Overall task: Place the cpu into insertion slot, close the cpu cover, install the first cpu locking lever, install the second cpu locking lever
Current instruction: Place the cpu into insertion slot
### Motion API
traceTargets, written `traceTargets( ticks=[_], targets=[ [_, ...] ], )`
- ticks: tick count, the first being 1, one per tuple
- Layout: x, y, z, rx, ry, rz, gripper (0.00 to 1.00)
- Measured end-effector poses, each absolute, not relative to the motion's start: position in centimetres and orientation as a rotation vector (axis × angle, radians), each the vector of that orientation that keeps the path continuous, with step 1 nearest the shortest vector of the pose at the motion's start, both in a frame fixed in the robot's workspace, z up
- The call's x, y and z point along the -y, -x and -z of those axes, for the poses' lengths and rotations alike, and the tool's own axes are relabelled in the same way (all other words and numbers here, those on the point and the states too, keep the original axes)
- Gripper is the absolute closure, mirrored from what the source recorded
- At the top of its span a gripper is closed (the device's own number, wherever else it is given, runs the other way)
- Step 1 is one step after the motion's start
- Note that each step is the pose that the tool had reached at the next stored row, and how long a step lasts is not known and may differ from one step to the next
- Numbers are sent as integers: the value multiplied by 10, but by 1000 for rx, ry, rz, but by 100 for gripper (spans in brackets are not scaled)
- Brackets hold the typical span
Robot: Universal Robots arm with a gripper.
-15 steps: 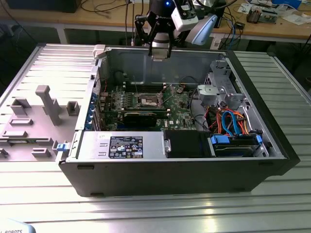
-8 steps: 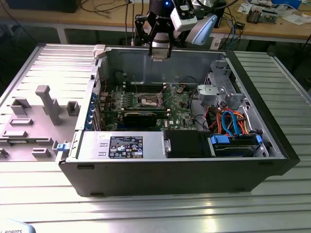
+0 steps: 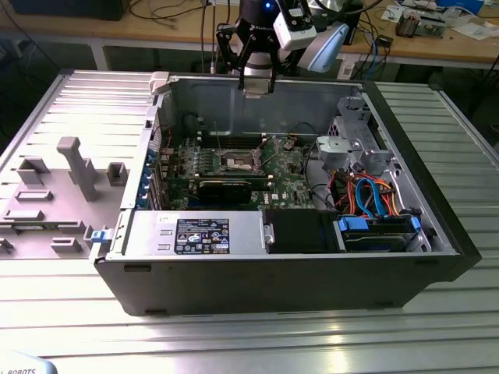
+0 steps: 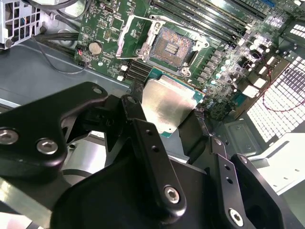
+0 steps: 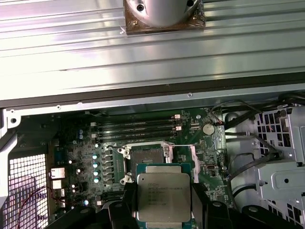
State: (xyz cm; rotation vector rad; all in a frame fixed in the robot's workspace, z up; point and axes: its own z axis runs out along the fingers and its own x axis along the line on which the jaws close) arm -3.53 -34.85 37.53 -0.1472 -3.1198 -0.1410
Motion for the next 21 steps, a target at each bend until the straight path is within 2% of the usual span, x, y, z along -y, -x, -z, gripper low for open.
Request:
traceTargets(
  ticks=[21],
  targets=[
    [349, 35, -374, 3113, 296, 142, 46]
  ],
)
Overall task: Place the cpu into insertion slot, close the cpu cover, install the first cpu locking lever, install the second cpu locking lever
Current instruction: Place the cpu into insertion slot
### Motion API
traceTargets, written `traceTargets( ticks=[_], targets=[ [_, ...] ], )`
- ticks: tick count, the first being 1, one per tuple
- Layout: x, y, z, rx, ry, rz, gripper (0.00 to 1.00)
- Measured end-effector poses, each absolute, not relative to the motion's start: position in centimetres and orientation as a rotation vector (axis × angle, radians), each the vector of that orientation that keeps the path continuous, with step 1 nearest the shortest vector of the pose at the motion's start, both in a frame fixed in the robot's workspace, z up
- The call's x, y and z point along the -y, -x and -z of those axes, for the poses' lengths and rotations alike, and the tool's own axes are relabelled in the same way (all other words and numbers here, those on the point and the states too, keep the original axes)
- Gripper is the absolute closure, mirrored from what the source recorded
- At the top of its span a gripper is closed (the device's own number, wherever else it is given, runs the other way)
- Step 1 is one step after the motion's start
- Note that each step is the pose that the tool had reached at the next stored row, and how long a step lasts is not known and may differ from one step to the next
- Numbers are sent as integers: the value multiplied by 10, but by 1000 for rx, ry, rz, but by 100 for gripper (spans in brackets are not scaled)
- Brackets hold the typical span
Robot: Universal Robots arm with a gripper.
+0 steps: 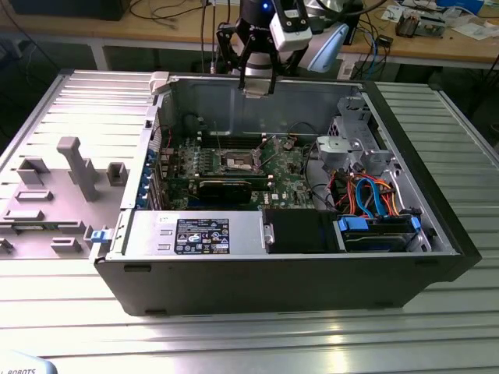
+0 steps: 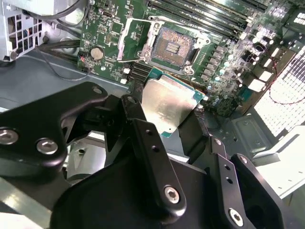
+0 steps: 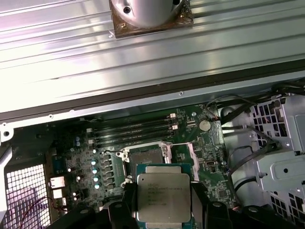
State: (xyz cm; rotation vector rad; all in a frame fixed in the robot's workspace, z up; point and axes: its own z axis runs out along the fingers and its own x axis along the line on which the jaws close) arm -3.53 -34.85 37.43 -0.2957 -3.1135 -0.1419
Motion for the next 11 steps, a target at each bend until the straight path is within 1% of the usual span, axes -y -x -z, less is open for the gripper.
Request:
traceTargets(
  ticks=[11],
  targets=[
    [348, 35, -373, 3096, 483, 143, 46]
  ],
)
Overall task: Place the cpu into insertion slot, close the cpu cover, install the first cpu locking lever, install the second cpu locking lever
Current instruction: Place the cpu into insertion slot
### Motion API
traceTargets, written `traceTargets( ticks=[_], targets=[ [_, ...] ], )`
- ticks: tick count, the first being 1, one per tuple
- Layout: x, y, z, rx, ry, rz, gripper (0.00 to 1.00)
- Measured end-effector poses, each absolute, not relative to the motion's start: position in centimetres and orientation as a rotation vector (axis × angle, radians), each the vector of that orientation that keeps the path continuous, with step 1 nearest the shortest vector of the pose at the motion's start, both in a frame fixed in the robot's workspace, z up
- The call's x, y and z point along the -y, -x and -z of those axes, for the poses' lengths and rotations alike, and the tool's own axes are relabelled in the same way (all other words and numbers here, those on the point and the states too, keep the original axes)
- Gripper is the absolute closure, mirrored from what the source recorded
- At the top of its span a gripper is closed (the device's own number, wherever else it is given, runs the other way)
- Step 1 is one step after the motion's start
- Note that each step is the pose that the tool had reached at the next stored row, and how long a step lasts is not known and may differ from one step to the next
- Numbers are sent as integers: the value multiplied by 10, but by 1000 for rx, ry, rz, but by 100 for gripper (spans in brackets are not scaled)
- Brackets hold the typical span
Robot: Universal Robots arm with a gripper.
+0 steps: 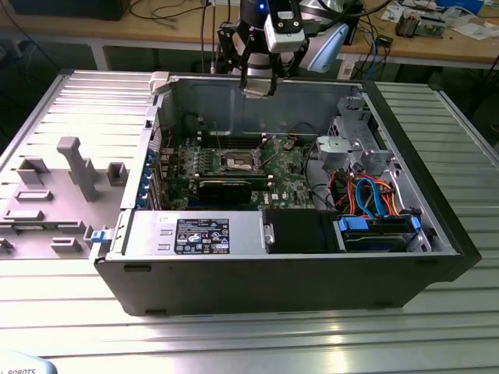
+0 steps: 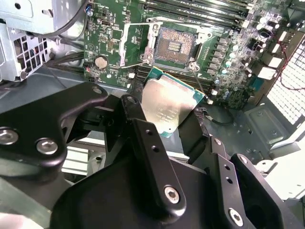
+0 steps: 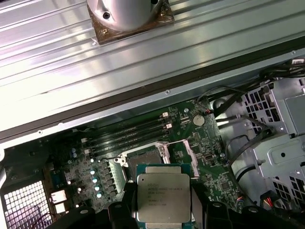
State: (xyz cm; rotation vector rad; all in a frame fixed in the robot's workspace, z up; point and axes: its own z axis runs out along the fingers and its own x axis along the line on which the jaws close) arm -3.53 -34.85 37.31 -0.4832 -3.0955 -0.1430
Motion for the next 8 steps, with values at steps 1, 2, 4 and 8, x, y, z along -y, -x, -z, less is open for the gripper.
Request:
traceTargets(
  ticks=[1, 2, 4, 8],
  targets=[
    [349, 35, -373, 3095, 484, 143, 46],
    [348, 35, -373, 3095, 484, 143, 46],
    [349, 35, -373, 3095, 484, 143, 46],
    [348, 35, -373, 3092, 514, 143, 46]
  ],
)
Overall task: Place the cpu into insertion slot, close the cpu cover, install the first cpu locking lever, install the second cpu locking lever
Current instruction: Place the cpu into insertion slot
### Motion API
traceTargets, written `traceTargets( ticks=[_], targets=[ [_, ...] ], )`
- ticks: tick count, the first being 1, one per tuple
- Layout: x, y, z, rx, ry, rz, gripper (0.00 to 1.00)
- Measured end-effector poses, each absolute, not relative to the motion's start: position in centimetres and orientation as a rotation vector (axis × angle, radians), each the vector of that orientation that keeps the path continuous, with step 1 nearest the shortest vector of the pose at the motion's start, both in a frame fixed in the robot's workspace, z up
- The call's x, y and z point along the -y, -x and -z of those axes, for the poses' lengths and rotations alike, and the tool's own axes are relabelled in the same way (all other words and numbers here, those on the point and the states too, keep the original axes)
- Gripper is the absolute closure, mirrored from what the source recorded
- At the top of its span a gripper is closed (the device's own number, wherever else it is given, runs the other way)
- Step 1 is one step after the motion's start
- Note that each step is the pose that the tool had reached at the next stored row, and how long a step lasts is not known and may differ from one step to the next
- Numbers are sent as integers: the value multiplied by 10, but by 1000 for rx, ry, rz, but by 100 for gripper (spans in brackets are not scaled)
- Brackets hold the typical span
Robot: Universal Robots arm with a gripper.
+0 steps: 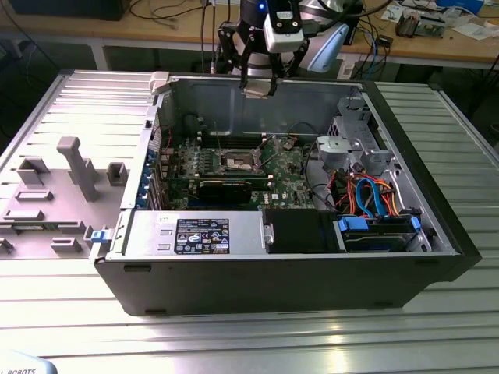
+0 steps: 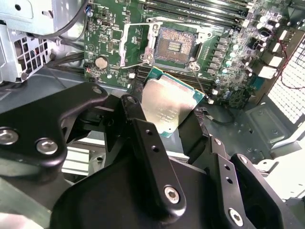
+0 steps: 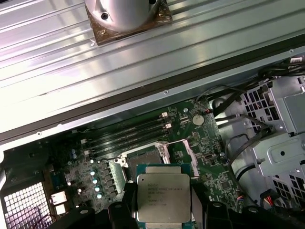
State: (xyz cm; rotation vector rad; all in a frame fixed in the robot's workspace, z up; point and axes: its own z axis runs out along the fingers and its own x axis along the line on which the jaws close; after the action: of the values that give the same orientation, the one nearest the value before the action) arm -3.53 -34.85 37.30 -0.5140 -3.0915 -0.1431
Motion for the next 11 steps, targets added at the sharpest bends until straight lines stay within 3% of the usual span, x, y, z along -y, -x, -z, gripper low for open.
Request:
traceTargets(
  ticks=[11],
  targets=[
    [349, 35, -373, 3062, 693, 143, 46]
  ],
)
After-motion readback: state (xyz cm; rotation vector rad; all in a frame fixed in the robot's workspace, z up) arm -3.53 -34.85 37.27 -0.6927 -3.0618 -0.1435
